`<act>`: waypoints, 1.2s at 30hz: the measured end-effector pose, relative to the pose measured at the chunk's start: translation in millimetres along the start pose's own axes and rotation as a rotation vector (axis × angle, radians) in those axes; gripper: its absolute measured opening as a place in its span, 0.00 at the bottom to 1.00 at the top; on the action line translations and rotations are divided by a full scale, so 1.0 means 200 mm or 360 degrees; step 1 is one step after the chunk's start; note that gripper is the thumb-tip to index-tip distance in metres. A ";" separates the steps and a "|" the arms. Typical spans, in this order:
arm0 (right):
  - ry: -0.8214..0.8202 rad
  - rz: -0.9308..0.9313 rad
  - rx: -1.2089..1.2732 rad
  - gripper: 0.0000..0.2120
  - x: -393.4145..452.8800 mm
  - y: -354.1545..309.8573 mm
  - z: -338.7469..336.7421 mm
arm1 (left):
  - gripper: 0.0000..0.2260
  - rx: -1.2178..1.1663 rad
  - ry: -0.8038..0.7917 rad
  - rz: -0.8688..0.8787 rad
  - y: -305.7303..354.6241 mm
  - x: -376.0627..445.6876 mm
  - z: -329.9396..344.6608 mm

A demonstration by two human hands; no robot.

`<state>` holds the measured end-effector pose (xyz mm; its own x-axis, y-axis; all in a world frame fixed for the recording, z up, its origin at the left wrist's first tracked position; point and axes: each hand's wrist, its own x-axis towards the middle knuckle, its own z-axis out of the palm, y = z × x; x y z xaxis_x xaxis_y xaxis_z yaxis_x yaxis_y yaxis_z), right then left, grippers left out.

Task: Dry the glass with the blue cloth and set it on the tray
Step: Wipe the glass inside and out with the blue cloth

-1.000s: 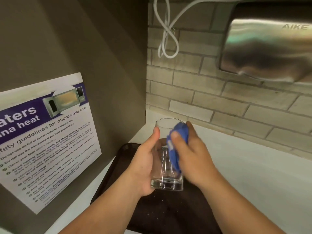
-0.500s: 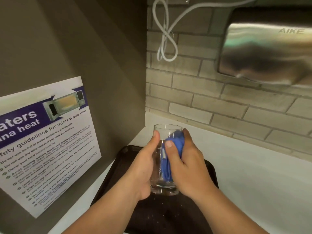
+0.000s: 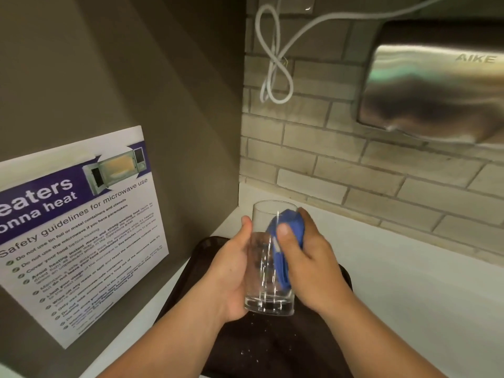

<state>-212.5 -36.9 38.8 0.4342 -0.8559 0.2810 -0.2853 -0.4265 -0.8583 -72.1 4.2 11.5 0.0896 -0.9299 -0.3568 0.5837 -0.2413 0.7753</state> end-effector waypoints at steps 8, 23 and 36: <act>0.0147 0.0329 0.0460 0.23 0.09 -0.01 0.03 | 0.36 -0.0044 -0.0221 0.0094 0.02 -0.03 0.03; 0.0242 0.0218 0.0024 0.17 0.11 -0.01 0.03 | 0.34 0.0004 -0.0123 0.0149 -0.01 0.00 0.05; -0.0370 0.0149 -0.0250 0.46 -0.14 0.01 0.07 | 0.32 0.0211 0.0238 0.0038 0.01 0.04 -0.02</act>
<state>-213.0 -9.9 23.0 0.5787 -0.8114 0.0822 -0.4540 -0.4043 -0.7940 -67.7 -2.0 7.7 0.2265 -0.8866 -0.4032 0.4695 -0.2633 0.8428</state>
